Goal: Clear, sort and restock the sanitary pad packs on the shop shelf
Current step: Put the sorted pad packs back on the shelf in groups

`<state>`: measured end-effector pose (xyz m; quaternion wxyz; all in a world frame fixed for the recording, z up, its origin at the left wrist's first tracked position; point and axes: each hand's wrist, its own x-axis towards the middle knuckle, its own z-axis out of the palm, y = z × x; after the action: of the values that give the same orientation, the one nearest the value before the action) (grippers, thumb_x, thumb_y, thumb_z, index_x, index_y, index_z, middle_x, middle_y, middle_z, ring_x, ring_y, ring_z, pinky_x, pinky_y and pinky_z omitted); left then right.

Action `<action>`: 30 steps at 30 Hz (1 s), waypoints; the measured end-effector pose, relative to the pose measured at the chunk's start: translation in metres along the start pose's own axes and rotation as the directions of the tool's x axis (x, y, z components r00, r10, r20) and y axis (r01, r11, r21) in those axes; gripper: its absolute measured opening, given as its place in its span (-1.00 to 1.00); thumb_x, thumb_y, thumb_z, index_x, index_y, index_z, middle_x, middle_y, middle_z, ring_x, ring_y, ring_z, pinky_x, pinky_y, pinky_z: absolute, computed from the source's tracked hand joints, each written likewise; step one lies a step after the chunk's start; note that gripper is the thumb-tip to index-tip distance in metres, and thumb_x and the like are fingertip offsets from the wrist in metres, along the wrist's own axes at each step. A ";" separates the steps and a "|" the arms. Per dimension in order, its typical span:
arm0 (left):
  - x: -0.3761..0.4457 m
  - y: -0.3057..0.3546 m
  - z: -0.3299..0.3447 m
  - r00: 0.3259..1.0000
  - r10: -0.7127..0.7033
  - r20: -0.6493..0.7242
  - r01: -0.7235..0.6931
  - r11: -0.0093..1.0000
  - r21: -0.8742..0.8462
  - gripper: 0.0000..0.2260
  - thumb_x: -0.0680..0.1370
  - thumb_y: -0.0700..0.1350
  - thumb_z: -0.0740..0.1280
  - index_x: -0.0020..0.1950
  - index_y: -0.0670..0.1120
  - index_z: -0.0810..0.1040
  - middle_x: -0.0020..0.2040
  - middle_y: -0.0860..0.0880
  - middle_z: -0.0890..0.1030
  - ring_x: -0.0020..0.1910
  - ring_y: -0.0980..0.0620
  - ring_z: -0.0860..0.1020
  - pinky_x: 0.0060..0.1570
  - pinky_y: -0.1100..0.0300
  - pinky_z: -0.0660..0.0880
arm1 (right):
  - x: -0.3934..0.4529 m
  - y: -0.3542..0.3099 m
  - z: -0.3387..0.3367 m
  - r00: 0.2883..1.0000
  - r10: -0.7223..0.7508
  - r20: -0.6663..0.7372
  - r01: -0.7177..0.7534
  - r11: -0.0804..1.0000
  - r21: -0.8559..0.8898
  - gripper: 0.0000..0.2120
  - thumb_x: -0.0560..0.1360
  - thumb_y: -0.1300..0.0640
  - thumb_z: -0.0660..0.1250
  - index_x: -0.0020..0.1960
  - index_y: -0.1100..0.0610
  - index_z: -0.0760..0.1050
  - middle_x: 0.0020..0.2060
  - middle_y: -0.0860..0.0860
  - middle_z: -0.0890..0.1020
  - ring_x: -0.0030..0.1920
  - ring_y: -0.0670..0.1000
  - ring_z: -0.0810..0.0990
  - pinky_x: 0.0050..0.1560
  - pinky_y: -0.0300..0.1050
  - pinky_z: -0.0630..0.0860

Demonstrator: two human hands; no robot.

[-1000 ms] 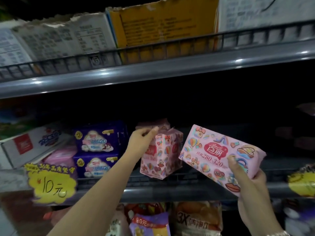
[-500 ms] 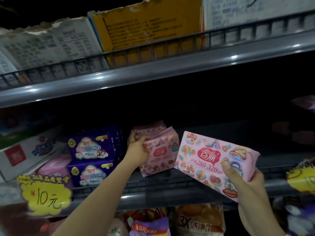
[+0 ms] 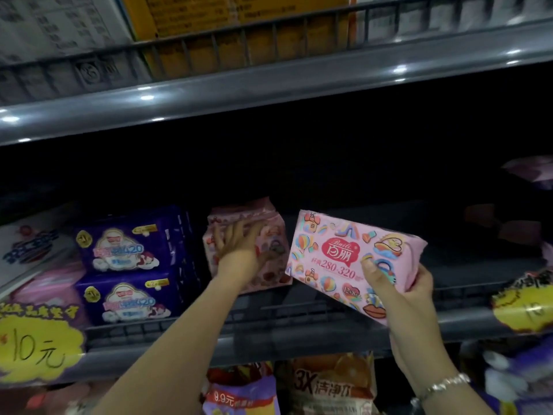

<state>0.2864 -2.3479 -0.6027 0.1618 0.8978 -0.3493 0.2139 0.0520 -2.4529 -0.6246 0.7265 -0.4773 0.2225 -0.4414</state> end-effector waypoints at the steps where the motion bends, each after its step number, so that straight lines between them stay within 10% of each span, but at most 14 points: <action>1: 0.003 -0.006 -0.003 1.000 -0.011 0.017 0.012 1.000 -0.013 -0.41 0.51 0.24 0.29 0.49 0.15 0.23 0.46 -0.01 0.22 0.49 -0.03 0.08 0.42 0.04 -0.36 | 0.001 0.002 0.001 1.000 0.000 0.000 0.000 1.000 -0.006 -0.11 -0.01 -0.16 0.53 0.27 -0.05 0.31 0.05 -0.01 0.64 -0.05 0.02 0.69 -0.10 -0.04 0.60; 12: 0.018 -0.039 -0.008 0.998 -0.026 0.065 0.046 0.949 -0.312 -0.62 0.57 0.02 0.33 0.38 0.08 0.41 0.49 0.00 0.23 0.52 0.02 0.06 0.36 0.29 -0.21 | 0.005 0.009 0.012 0.999 -0.028 0.037 0.030 0.998 -0.056 -0.18 0.05 -0.13 0.50 0.27 -0.03 0.34 0.00 -0.04 0.65 -0.11 -0.03 0.70 -0.21 -0.08 0.61; 18: -0.047 -0.016 -0.046 0.977 -0.056 0.206 0.204 0.524 -0.827 -0.39 0.46 0.30 0.12 0.51 0.21 0.20 0.52 0.09 0.19 0.47 0.04 0.21 0.33 0.11 0.28 | 0.001 0.030 0.040 0.988 -0.045 0.147 0.072 0.980 -0.183 -0.16 0.11 -0.20 0.48 0.35 -0.13 0.32 0.06 -0.10 0.63 -0.03 -0.05 0.68 -0.07 -0.01 0.63; 22: -0.079 -0.026 -0.051 0.990 0.076 0.117 0.034 0.682 -0.730 -0.38 0.38 0.30 0.29 0.37 0.46 0.07 0.46 0.21 0.02 0.40 0.17 0.16 0.31 0.27 0.35 | -0.004 0.048 0.066 0.941 -0.062 0.332 0.206 0.885 -0.417 -0.31 0.43 -0.18 0.30 0.50 -0.14 0.17 0.05 -0.27 0.52 -0.01 -0.27 0.55 -0.15 -0.42 0.49; 25: -0.081 -0.046 -0.045 0.999 0.032 -0.001 -0.029 0.879 -0.476 -0.50 0.43 0.28 0.35 0.33 0.38 0.28 0.51 0.11 0.00 0.52 -0.01 0.00 0.49 -0.16 0.08 | 0.000 0.059 0.074 0.925 -0.092 0.368 0.330 0.676 -0.659 -0.38 0.52 -0.21 0.12 0.54 -0.09 0.14 0.22 -0.04 0.41 0.30 -0.03 0.32 0.20 -0.21 0.34; 30: -0.064 -0.061 -0.045 0.978 0.045 -0.203 -0.076 0.986 -0.151 -0.56 0.49 0.06 0.42 0.34 0.00 0.48 0.48 -0.04 0.25 0.49 -0.05 0.14 0.45 0.07 -0.21 | 0.001 0.071 0.079 0.888 -0.103 0.448 0.447 0.415 -0.793 -0.50 0.61 -0.06 0.16 0.53 -0.12 0.17 -0.06 -0.10 0.40 -0.08 -0.09 0.45 0.05 -0.14 0.35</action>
<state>0.2740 -2.2488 -0.6046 0.2600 0.8451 -0.3745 0.2791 0.1420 -2.4031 -0.6523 0.3167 -0.8783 0.2094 -0.2906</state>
